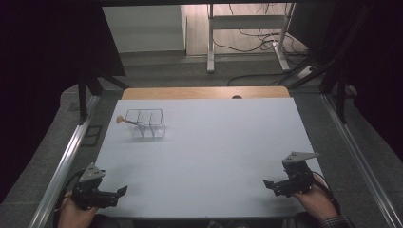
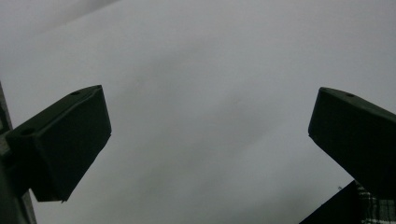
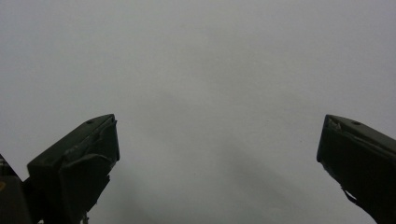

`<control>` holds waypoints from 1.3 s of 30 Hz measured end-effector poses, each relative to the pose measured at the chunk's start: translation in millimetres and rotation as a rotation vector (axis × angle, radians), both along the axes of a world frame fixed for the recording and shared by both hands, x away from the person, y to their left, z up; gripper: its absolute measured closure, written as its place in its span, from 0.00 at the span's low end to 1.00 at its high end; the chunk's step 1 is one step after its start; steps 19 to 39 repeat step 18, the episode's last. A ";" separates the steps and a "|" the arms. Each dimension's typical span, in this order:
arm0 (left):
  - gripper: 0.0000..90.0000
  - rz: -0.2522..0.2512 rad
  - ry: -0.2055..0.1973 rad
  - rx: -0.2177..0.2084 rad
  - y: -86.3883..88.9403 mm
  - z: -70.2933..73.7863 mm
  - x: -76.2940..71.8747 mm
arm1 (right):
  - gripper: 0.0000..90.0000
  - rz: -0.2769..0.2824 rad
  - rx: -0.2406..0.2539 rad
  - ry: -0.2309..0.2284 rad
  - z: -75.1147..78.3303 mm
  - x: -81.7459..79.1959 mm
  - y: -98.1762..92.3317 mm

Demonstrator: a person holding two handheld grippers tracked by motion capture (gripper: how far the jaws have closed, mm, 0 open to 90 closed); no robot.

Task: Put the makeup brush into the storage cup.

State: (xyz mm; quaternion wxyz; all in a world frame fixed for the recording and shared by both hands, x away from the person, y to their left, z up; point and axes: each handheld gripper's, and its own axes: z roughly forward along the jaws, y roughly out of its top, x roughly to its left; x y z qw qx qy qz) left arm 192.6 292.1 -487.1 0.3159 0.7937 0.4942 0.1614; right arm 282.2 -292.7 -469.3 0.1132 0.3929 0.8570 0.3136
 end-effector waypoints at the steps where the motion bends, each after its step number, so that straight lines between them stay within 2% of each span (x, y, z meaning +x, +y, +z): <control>1: 0.00 0.002 0.001 -0.001 0.9 -0.4 -0.6 | 0.00 0.000 0.000 0.000 0.0 0.0 0.0; 15: 0.00 0.014 0.044 0.001 9.0 -6.6 -6.6 | 0.00 0.006 -0.005 0.001 -0.4 0.2 0.7; 39: 0.00 0.018 0.042 0.001 8.8 -6.2 -6.3 | 0.00 0.005 -0.006 0.007 -1.0 0.6 0.2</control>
